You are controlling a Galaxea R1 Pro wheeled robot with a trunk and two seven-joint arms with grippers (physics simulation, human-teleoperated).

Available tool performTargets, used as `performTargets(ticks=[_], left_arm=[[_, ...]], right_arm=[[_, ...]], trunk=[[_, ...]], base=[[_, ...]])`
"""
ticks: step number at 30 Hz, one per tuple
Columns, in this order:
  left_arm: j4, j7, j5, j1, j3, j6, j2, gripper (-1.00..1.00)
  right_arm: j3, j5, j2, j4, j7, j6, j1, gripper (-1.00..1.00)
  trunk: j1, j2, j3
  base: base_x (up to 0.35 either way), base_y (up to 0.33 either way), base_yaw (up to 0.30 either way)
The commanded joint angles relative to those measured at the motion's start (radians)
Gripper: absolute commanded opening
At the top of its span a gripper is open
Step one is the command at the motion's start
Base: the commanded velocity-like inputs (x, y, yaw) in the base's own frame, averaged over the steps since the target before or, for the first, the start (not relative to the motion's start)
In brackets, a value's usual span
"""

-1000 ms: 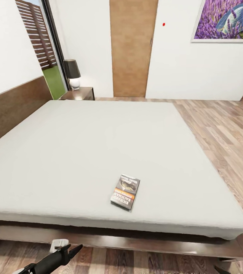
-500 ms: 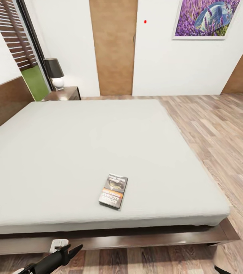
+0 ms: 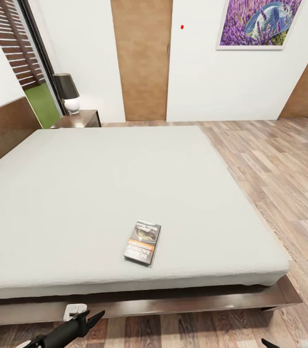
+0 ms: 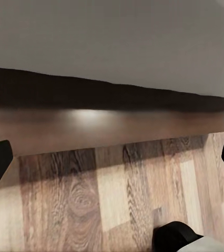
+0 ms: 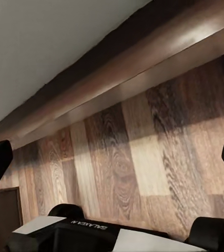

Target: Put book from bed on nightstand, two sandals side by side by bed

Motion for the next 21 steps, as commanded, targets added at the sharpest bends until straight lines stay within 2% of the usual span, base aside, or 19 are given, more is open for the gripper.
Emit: performTargets(ticks=[1, 2, 3, 4, 5, 6, 7, 9, 12, 14, 18, 21], left_arm=[[0.001, -0.004, 0.003, 0.0, 0.002, 0.002, 0.0, 1.0], [0.004, -0.004, 0.003, 0.0, 0.002, 0.001, -0.001, 1.0], [0.013, -0.004, 0.002, 0.0, 0.001, 0.001, -0.005, 1.0], [0.019, -0.004, 0.001, 0.0, 0.001, 0.001, -0.007, 1.0], [0.021, -0.004, 0.001, 0.0, 0.001, 0.001, -0.008, 1.0], [0.025, -0.004, 0.0, 0.0, 0.001, 0.001, -0.011, 1.0], [0.026, -0.004, 0.0, 0.0, 0.0, 0.001, -0.014, 1.0], [0.028, -0.004, 0.001, 0.0, 0.0, 0.001, -0.02, 1.0], [0.029, -0.003, 0.001, 0.0, 0.001, 0.002, -0.025, 1.0], [0.03, -0.002, 0.002, 0.0, 0.001, 0.003, -0.027, 1.0], [0.102, 0.006, 0.001, 0.0, 0.001, -0.007, -0.064, 1.0], [0.127, 0.017, 0.0, 0.0, 0.001, -0.04, -0.074, 1.0]], right_arm=[[-0.011, 0.007, 0.011, 0.001, -0.007, -0.003, 0.0, 1.0], [-0.011, 0.007, 0.032, 0.001, -0.037, -0.003, 0.0, 1.0], [-0.011, 0.007, 0.067, 0.001, -0.113, -0.003, 0.0, 1.0], [-0.011, 0.007, 0.091, 0.001, -0.169, -0.007, 0.0, 1.0], [-0.011, 0.007, 0.103, 0.0, -0.198, -0.012, 0.0, 1.0], [-0.011, 0.007, 0.137, 0.001, -0.284, -0.036, 0.0, 1.0], [-0.011, 0.007, 0.159, 0.001, -0.336, -0.049, 0.0, 1.0], [-0.01, 0.008, 0.205, 0.001, -0.415, -0.067, 0.0, 1.0], [-0.01, 0.01, 0.228, 0.004, -0.442, -0.072, 0.001, 1.0], [-0.01, 0.01, 0.235, 0.005, -0.448, -0.074, 0.002, 1.0], [-0.01, 0.01, 0.239, 0.006, -0.451, -0.073, 0.002, 1.0], [-0.01, 0.01, 0.24, 0.006, -0.451, -0.072, 0.002, 1.0]], trunk=[[0.0, 0.0, -0.001], [0.0, 0.0, -0.001], [0.0, 0.0, -0.001], [0.0, 0.0, -0.001], [0.0, 0.0, -0.001], [0.0, 0.0, -0.001], [0.0, 0.0, -0.001], [0.0, 0.0, -0.001], [0.0, 0.0, -0.001], [0.0, 0.0, -0.001], [0.0, 0.0, -0.001], [0.0, 0.0, -0.001]], base=[[0.0, 0.0, 0.0], [0.0, 0.0, 0.0], [0.0, 0.0, 0.0], [0.0, 0.0, 0.0], [0.0, 0.0, 0.0], [0.0, 0.0, 0.0], [0.0, 0.0, 0.0], [0.0, 0.0, 0.0], [0.0, 0.0, 0.0], [0.0, 0.0, 0.0], [0.0, 0.0, 0.0], [0.0, 0.0, 0.0]])
